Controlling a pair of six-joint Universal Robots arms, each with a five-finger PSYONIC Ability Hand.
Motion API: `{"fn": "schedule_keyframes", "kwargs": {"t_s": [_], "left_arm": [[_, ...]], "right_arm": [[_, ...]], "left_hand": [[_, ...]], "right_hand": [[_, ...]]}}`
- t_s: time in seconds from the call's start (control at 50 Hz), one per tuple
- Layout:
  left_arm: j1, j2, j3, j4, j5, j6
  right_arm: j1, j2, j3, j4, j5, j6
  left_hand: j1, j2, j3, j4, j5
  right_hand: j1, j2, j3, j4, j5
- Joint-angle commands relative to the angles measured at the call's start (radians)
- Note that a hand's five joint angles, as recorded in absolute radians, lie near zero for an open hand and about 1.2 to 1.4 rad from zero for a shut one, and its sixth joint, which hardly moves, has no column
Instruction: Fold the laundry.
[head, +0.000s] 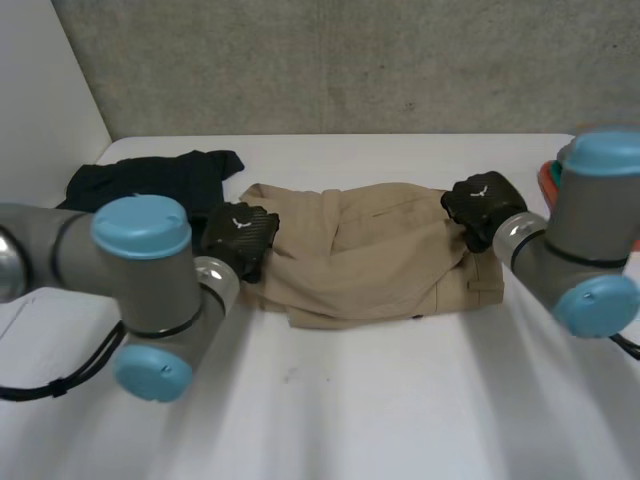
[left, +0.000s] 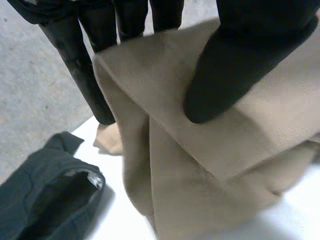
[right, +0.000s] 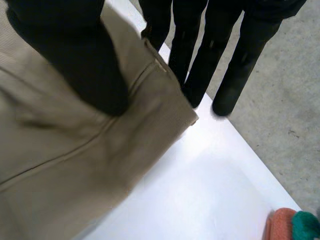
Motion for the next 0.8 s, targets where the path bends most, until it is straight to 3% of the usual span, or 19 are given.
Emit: {"fn": "schedule_keyframes", "kwargs": {"t_s": [0.02,0.2,0.34,0.4,0.5,0.66,0.8], "left_arm": [[-0.004,-0.050,0.074,0.003,0.005,0.008],[0.005,0.209,-0.087,0.006,0.011,0.011],[0.002,0.337,-0.253,0.006,0.017,0.011],[0.000,0.335,-0.308,0.004,0.025,0.011],[-0.004,0.294,-0.337,0.015,0.068,0.010],[-0.003,0.167,-0.277,0.127,0.083,0.013],[-0.003,0.073,-0.207,0.141,0.083,0.043]], "right_arm": [[0.003,0.024,0.017,-0.089,0.018,0.018],[-0.013,-0.189,0.108,-0.040,0.016,0.115],[-0.036,-0.243,0.097,0.155,-0.019,0.109],[-0.065,-0.244,0.085,0.238,-0.062,0.101],[-0.085,-0.225,0.080,0.304,-0.123,0.091],[-0.086,-0.114,0.076,0.258,-0.128,0.083],[-0.076,-0.034,0.074,0.167,-0.125,0.063]], "left_hand": [[-0.479,-0.529,-0.524,-0.548,-0.521],[-0.547,-0.597,-0.592,-0.616,-0.589],[-0.505,-0.556,-0.551,-0.575,-0.548],[-0.444,-0.494,-0.490,-0.513,-0.486],[-0.300,-0.350,-0.346,-0.370,-0.342],[-0.312,-0.362,-0.357,-0.381,-0.354],[-0.309,-0.359,-0.354,-0.378,-0.351]], "right_hand": [[-0.591,-0.606,-0.621,-0.625,-0.615],[-0.668,-0.684,-0.699,-0.702,-0.693],[-0.531,-0.546,-0.561,-0.565,-0.555],[-0.381,-0.396,-0.411,-0.415,-0.405],[-0.334,-0.349,-0.364,-0.368,-0.358],[-0.340,-0.355,-0.370,-0.374,-0.364],[-0.366,-0.381,-0.396,-0.400,-0.390]]}}
